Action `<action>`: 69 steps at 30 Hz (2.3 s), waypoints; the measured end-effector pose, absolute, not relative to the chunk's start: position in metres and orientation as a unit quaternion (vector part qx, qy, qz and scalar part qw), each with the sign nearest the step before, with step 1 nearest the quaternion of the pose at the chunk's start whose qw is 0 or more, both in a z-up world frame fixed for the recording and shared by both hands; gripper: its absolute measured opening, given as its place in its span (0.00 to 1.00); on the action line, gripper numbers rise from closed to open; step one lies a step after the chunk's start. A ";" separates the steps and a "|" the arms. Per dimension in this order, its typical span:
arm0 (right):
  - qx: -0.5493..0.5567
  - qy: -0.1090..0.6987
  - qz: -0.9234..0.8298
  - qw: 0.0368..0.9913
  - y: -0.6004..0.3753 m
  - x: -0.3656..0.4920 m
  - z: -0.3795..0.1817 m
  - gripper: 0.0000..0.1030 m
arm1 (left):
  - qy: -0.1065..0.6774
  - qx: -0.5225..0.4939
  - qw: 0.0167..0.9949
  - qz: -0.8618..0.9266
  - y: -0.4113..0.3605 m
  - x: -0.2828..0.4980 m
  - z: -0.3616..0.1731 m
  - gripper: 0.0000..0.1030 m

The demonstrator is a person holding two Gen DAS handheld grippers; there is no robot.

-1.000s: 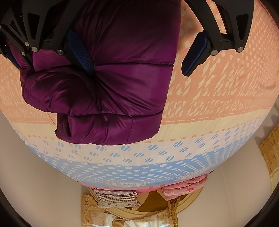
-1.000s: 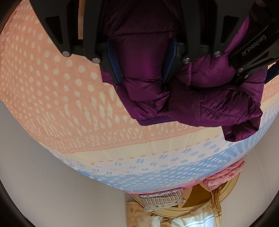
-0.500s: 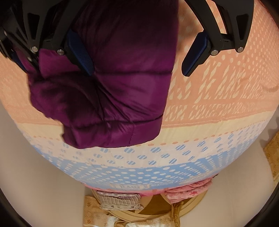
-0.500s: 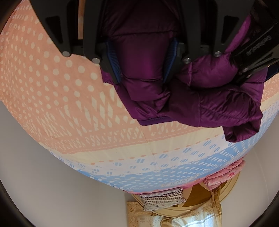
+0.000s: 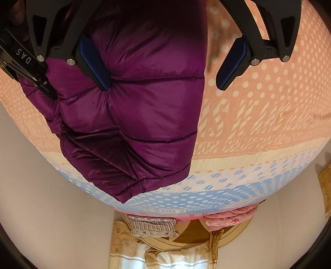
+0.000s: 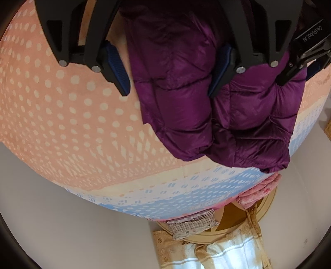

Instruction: Fold large clothes

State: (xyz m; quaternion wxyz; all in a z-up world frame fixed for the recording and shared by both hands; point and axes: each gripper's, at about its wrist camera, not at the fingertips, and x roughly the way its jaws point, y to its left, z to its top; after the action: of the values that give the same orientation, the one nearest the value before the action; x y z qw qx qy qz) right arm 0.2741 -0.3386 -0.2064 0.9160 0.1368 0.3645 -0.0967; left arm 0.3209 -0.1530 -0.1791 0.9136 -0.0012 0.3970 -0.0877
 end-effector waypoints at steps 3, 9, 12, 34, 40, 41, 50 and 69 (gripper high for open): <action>0.154 0.355 -0.077 0.919 -0.346 0.263 -0.200 0.76 | 0.403 -0.006 0.909 -0.104 -0.141 0.309 -0.171 0.99; 0.171 0.348 -0.060 0.920 -0.354 0.244 -0.200 0.76 | 0.420 -0.011 0.899 -0.124 -0.121 0.288 -0.179 0.99; 0.164 0.354 -0.052 0.919 -0.348 0.245 -0.205 0.76 | 0.424 -0.046 0.895 -0.133 -0.115 0.287 -0.189 0.99; 0.261 0.319 0.021 0.911 -0.379 0.222 -0.198 0.78 | 0.420 -0.044 0.892 -0.161 -0.119 0.289 -0.195 0.99; 0.199 0.362 0.036 0.910 -0.349 0.235 -0.212 0.64 | 0.416 -0.026 0.895 -0.161 -0.125 0.287 -0.194 0.99; 0.194 0.362 0.034 0.911 -0.345 0.237 -0.213 0.64 | 0.416 -0.026 0.894 -0.161 -0.126 0.287 -0.194 0.99; 0.163 0.361 0.035 0.918 -0.324 0.244 -0.215 0.50 | 0.388 0.013 0.903 -0.184 -0.145 0.272 -0.188 0.70; 0.119 0.317 0.071 0.938 -0.279 0.223 -0.179 0.22 | 0.321 0.062 0.935 -0.141 -0.120 0.227 -0.114 0.26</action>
State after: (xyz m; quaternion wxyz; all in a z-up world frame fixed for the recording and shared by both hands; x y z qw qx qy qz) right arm 0.2234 -0.2786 -0.1786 0.9382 0.1192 0.3170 0.0714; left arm 0.2270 -0.1198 -0.1144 0.9345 0.0622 0.3210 -0.1407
